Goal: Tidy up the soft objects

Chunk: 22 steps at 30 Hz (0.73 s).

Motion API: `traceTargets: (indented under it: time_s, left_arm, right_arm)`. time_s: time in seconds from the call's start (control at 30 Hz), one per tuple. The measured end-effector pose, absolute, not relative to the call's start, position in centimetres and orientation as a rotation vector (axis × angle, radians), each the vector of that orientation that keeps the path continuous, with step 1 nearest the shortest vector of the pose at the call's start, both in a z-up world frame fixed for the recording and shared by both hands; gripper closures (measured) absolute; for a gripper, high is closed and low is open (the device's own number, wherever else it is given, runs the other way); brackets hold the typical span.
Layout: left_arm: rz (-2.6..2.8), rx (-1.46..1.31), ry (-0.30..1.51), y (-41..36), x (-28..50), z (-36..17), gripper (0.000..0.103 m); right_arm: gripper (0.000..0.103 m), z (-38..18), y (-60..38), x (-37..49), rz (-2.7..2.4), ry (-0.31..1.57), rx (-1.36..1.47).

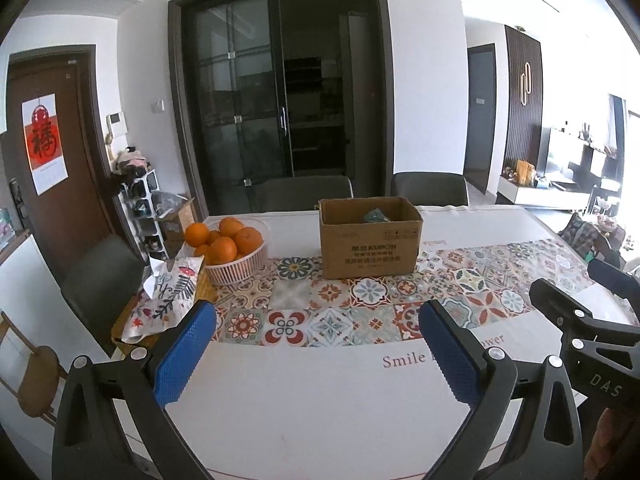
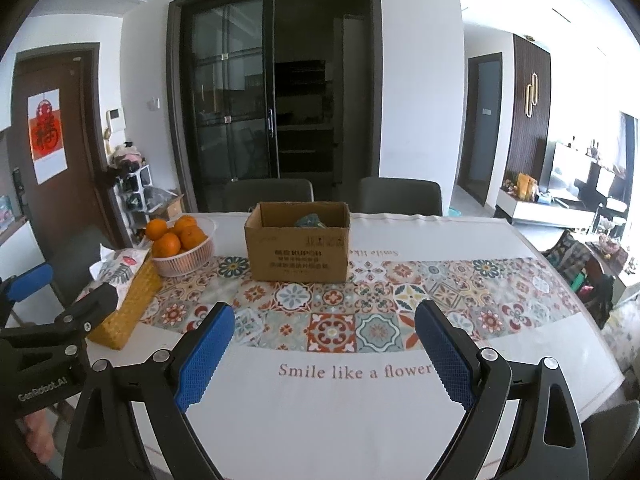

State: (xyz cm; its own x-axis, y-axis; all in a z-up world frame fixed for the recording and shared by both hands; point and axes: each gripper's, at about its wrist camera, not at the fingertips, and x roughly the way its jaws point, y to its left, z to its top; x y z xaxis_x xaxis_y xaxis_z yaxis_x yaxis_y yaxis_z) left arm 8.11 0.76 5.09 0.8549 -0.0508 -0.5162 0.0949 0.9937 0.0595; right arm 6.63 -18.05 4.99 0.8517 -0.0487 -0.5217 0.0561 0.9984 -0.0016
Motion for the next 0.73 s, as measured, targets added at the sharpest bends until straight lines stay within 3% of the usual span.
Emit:
traceTargets:
  time_s: [0.73]
  left_arm:
    - [-0.11, 0.078, 0.526, 0.1, 5.0, 5.8, 0.0]
  right_arm:
    - [0.01, 6.1, -18.9, 2.5, -0.067, 0.525, 0.03]
